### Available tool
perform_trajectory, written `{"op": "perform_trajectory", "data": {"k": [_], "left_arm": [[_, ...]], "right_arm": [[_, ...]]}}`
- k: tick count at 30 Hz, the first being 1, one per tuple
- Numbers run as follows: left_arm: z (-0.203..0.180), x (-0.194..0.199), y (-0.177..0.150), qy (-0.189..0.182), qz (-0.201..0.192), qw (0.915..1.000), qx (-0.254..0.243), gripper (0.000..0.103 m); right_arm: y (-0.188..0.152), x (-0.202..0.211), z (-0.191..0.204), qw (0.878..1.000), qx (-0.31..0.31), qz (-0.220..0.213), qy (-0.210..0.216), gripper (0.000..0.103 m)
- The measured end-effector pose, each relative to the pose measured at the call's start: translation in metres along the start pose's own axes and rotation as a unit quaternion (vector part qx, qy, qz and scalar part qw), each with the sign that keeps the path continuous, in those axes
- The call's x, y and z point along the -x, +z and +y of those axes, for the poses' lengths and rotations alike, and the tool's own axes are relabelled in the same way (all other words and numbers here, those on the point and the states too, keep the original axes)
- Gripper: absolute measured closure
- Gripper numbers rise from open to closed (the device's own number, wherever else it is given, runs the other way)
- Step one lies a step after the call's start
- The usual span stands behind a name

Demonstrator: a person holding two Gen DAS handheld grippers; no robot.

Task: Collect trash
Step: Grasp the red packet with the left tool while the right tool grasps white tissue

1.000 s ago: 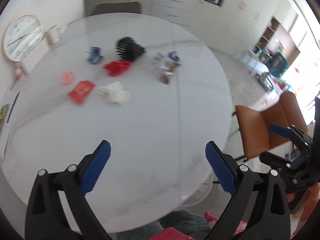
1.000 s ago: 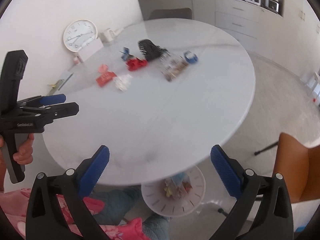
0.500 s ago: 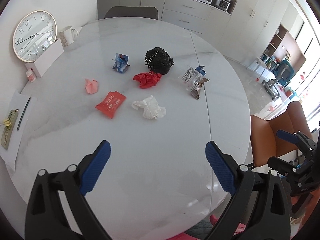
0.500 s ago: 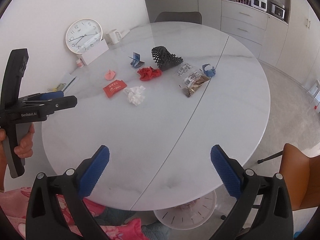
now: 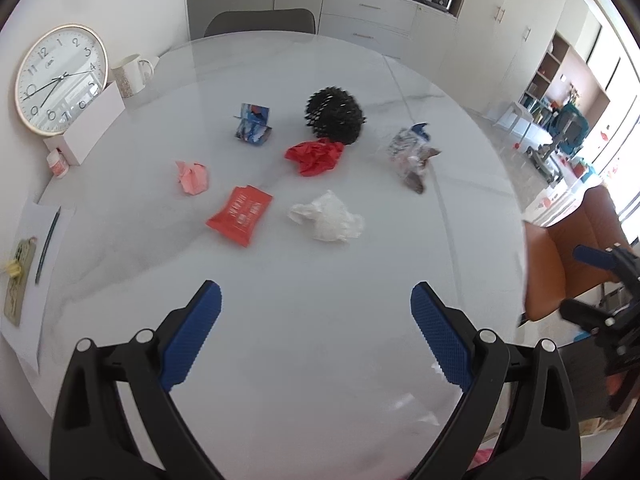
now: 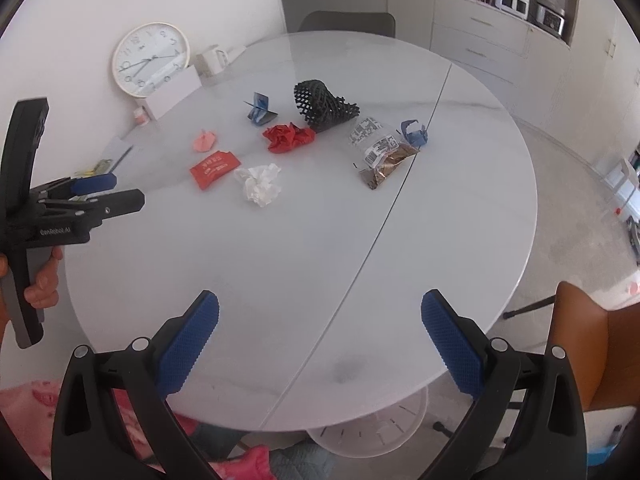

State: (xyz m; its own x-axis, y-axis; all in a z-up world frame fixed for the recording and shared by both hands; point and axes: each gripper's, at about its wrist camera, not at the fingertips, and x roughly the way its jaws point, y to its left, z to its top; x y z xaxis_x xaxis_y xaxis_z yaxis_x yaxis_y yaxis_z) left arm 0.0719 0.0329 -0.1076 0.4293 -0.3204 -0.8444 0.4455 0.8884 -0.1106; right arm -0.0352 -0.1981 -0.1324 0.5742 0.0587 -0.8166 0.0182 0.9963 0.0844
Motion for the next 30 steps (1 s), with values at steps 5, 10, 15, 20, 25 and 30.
{"op": "perform_trajectory", "data": {"k": [5, 10, 15, 20, 25, 30], "left_arm": [[0.037, -0.057, 0.02, -0.001, 0.029, 0.9993, -0.024, 0.012], [0.062, -0.118, 0.042, -0.004, 0.057, 0.9973, -0.046, 0.018], [0.066, -0.157, 0.053, -0.007, 0.077, 0.9935, -0.084, 0.022], [0.072, -0.18, 0.057, 0.003, 0.095, 0.9917, -0.087, 0.051], [0.081, -0.181, 0.066, -0.022, 0.1, 0.993, -0.059, 0.058], [0.089, -0.168, 0.07, -0.037, 0.094, 0.994, -0.042, 0.058]], "right_arm": [[0.024, -0.043, 0.018, 0.999, -0.028, 0.017, 0.006, 0.002], [0.045, -0.086, 0.032, 0.998, -0.055, 0.038, 0.003, 0.002], [0.059, -0.116, 0.043, 0.996, -0.066, 0.052, -0.009, 0.002], [0.074, -0.147, 0.053, 0.995, -0.072, 0.068, -0.016, 0.002], [0.091, -0.176, 0.062, 0.994, -0.072, 0.077, -0.015, 0.002], [0.11, -0.203, 0.082, 0.996, -0.034, 0.079, -0.031, 0.01]]}}
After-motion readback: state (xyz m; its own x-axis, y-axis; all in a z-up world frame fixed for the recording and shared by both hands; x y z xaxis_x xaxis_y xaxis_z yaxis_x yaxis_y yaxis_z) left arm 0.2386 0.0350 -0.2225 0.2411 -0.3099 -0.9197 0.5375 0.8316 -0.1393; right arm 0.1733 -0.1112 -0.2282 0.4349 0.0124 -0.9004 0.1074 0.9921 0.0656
